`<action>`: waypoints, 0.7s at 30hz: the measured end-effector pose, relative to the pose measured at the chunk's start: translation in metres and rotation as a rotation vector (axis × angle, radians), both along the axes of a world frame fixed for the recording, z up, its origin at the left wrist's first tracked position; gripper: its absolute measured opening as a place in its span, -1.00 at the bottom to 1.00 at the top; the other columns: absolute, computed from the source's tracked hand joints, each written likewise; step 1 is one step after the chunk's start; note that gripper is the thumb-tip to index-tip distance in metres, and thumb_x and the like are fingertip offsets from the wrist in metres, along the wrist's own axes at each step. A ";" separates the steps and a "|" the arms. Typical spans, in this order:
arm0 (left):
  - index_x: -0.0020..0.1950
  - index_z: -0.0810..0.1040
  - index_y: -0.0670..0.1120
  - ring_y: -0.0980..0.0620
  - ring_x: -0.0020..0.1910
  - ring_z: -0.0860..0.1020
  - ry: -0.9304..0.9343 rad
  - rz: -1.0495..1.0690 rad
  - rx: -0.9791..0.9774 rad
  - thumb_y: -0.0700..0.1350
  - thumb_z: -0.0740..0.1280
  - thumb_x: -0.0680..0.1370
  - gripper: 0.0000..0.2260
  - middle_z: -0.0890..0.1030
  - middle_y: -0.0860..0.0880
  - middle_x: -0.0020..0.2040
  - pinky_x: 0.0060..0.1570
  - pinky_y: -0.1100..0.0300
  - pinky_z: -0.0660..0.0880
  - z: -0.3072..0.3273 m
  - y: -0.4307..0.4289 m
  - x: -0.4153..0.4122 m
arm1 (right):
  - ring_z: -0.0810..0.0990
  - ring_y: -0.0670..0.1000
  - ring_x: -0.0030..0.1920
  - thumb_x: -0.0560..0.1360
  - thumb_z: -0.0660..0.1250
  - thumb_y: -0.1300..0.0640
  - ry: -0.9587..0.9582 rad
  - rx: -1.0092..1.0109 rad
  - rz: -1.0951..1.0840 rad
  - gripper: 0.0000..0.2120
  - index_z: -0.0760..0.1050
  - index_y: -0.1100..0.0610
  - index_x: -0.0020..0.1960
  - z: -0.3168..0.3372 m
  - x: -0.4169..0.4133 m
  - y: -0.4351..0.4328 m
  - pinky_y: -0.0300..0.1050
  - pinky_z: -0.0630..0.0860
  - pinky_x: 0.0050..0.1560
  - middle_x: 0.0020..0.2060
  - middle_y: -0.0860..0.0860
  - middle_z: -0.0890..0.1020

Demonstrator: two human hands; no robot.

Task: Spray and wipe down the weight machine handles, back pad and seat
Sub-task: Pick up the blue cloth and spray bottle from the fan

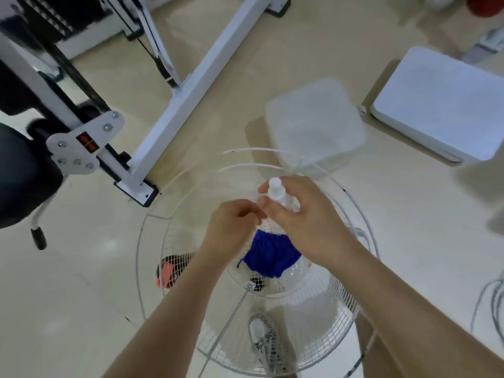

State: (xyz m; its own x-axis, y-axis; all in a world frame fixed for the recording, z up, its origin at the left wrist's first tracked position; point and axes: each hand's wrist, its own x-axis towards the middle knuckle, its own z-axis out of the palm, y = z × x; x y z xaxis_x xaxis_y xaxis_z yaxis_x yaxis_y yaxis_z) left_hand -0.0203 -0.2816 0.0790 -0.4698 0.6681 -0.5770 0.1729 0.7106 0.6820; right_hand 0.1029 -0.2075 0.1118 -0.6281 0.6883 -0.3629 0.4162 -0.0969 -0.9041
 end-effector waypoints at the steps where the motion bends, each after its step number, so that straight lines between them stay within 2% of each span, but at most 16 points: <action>1: -0.14 0.66 -0.05 0.00 -0.10 0.60 0.012 -0.106 -0.171 -0.28 0.21 0.54 -0.74 0.67 0.00 -0.13 -0.04 0.14 0.52 -0.028 -0.006 0.001 | 0.54 -0.22 -0.06 0.56 0.35 0.00 -0.080 -0.045 -0.037 -0.87 0.60 0.00 0.06 -0.019 -0.001 -0.006 -0.33 0.38 -0.09 -0.06 -0.12 0.62; 2: -0.04 0.66 -0.08 -0.03 0.00 0.60 0.024 -0.233 -0.313 -0.25 0.18 0.57 -0.75 0.67 -0.03 -0.01 0.05 0.12 0.50 -0.060 -0.017 0.004 | 0.56 -0.14 -0.09 0.57 0.34 0.03 -0.167 -0.069 -0.056 -0.83 0.61 0.06 0.09 -0.037 0.000 -0.013 -0.23 0.42 -0.09 -0.05 -0.05 0.64; 4: 0.12 0.61 -0.18 -0.06 0.11 0.57 0.104 -0.557 -0.473 -0.23 0.12 0.60 -0.73 0.62 -0.09 0.13 0.09 0.14 0.46 -0.114 -0.034 0.009 | 0.61 0.05 0.01 0.58 0.32 0.12 -0.314 -0.081 -0.026 -0.79 0.61 0.18 0.15 -0.070 -0.003 -0.021 -0.09 0.48 0.02 0.02 0.09 0.67; 6: 0.06 0.56 -0.22 -0.06 0.04 0.56 0.159 -0.764 -0.517 -0.24 0.12 0.58 -0.77 0.61 -0.13 0.10 -0.01 0.15 0.43 -0.160 -0.046 0.015 | 0.61 0.11 0.10 0.58 0.29 0.20 -0.441 -0.106 0.026 -0.77 0.59 0.25 0.18 -0.099 -0.008 -0.027 -0.07 0.47 0.07 0.10 0.13 0.67; 8: 0.07 0.54 -0.17 -0.04 0.04 0.51 0.161 -0.815 -0.561 -0.19 0.16 0.57 -0.80 0.59 -0.14 0.11 -0.01 0.15 0.42 -0.209 -0.058 0.020 | 0.60 0.08 0.03 0.57 0.26 0.25 -0.524 -0.092 0.087 -0.78 0.59 0.24 0.16 -0.128 -0.018 -0.028 -0.10 0.48 -0.03 0.09 0.11 0.66; 10: 0.12 0.54 -0.03 -0.14 0.26 0.44 0.139 -0.841 -0.633 -0.10 0.20 0.53 -0.79 0.51 -0.15 0.28 0.20 0.02 0.43 -0.261 -0.069 0.030 | 0.53 0.04 -0.09 0.55 0.24 0.29 -0.614 -0.042 0.139 -0.87 0.56 0.20 -0.01 -0.158 -0.025 -0.028 -0.15 0.41 -0.20 -0.06 0.07 0.63; 12: 0.28 0.46 0.13 -0.26 0.45 0.21 0.140 -0.850 -0.696 -0.03 0.23 0.50 -0.65 0.28 -0.19 0.48 0.34 -0.18 0.30 -0.309 -0.079 0.042 | 0.53 0.06 -0.11 0.55 0.23 0.28 -0.676 0.007 0.171 -0.85 0.44 0.12 -0.18 -0.190 -0.028 -0.031 -0.16 0.35 -0.33 -0.19 0.01 0.55; 13: 0.41 0.33 0.21 -0.31 0.50 0.04 0.144 -0.845 -0.712 0.00 0.24 0.51 -0.54 0.10 -0.21 0.55 0.40 -0.25 0.18 -0.328 -0.080 0.046 | 0.56 0.08 -0.07 0.57 0.22 0.25 -0.693 0.031 0.205 -0.87 0.45 0.10 -0.14 -0.205 -0.030 -0.029 -0.16 0.35 -0.32 -0.16 0.01 0.56; 14: 0.47 0.22 0.25 -0.33 0.52 -0.11 0.111 -0.858 -0.731 0.00 0.24 0.53 -0.48 -0.05 -0.21 0.58 0.43 -0.29 0.06 -0.338 -0.081 0.051 | 0.58 0.09 0.00 0.59 0.22 0.20 -0.714 0.030 0.237 -0.92 0.49 0.10 -0.02 -0.214 -0.029 -0.026 -0.16 0.38 -0.24 -0.05 0.04 0.59; 16: 0.52 0.14 0.22 -0.34 0.51 -0.21 0.030 -0.845 -0.759 -0.04 0.21 0.58 -0.47 -0.18 -0.21 0.58 0.45 -0.30 -0.03 -0.355 -0.080 0.064 | 0.57 0.09 0.12 0.62 0.21 0.09 -0.741 0.028 0.254 -0.77 0.49 0.11 0.23 -0.234 -0.027 -0.020 -0.14 0.39 -0.08 0.15 0.06 0.60; 18: 0.55 0.08 0.14 -0.34 0.52 -0.18 0.009 -0.828 -0.799 -0.11 0.21 0.58 -0.42 -0.20 -0.19 0.57 0.44 -0.27 0.00 -0.363 -0.084 0.078 | 0.57 0.09 0.11 0.62 0.19 0.00 -0.740 0.046 0.239 -0.70 0.49 0.13 0.25 -0.249 -0.022 -0.013 -0.12 0.40 -0.04 0.15 0.08 0.61; 19: 0.55 0.09 0.08 -0.32 0.52 -0.10 0.043 -0.811 -0.786 -0.13 0.23 0.56 -0.41 -0.16 -0.19 0.57 0.44 -0.25 0.04 -0.369 -0.084 0.081 | 0.57 0.08 0.07 0.62 0.18 -0.03 -0.728 0.052 0.231 -0.70 0.49 0.14 0.22 -0.256 -0.021 -0.011 -0.12 0.40 -0.05 0.10 0.07 0.62; 21: 0.50 0.20 -0.04 -0.24 0.46 0.17 0.121 -0.731 -0.683 -0.14 0.26 0.54 -0.46 0.11 -0.18 0.53 0.41 -0.14 0.19 -0.364 -0.081 0.080 | 0.54 0.05 -0.03 0.63 0.16 -0.04 -0.717 0.041 0.224 -0.73 0.49 0.14 0.13 -0.263 -0.016 -0.009 -0.13 0.39 -0.07 -0.03 0.03 0.59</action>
